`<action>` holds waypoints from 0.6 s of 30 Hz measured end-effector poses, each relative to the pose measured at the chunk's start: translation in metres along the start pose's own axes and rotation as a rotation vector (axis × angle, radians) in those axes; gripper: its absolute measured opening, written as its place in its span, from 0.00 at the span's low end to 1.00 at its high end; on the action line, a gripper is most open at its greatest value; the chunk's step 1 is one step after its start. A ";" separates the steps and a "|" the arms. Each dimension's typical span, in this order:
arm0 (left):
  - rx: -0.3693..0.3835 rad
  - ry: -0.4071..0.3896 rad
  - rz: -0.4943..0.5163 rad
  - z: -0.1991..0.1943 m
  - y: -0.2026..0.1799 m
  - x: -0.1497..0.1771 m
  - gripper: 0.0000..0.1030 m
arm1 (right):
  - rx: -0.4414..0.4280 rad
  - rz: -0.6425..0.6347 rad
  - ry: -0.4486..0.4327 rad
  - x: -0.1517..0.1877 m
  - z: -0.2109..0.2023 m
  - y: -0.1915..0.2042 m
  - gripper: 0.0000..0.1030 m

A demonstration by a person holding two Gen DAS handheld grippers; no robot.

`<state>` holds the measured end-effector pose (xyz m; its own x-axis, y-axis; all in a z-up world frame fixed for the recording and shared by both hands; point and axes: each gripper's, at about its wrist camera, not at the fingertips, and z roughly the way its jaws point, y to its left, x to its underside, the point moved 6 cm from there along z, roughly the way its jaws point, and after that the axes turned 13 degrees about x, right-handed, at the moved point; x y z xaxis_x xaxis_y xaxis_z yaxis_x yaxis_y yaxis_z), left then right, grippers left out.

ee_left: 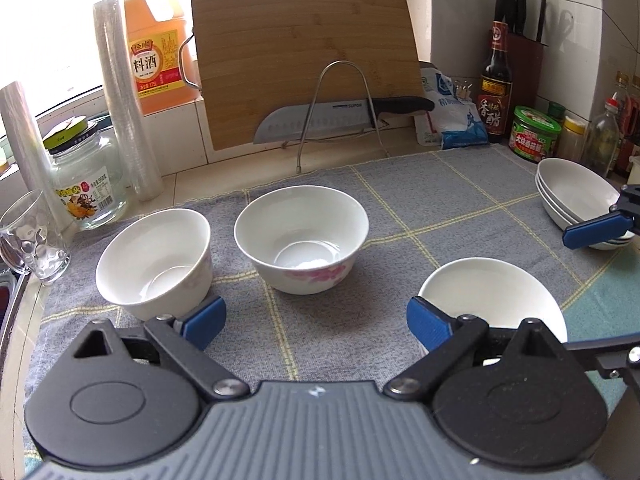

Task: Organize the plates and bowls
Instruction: 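Move the right gripper to the pink-patterned bowl rim and close it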

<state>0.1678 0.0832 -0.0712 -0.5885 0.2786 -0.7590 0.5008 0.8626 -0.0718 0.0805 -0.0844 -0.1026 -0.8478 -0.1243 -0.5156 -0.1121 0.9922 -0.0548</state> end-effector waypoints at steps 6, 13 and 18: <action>-0.026 -0.008 -0.050 0.011 0.011 -0.003 0.94 | -0.029 -0.007 0.002 -0.019 0.012 -0.008 1.00; -0.066 -0.028 -0.097 0.024 0.016 -0.008 0.94 | -0.077 -0.039 0.009 -0.046 0.035 -0.014 1.00; -0.052 -0.031 -0.110 0.035 0.015 -0.013 0.94 | -0.109 -0.069 0.020 -0.069 0.057 -0.018 1.00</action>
<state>0.2055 0.0779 -0.0847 -0.6174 0.1686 -0.7684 0.4005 0.9081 -0.1226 0.1704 -0.0932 -0.1149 -0.8460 -0.1931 -0.4970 -0.2248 0.9744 0.0040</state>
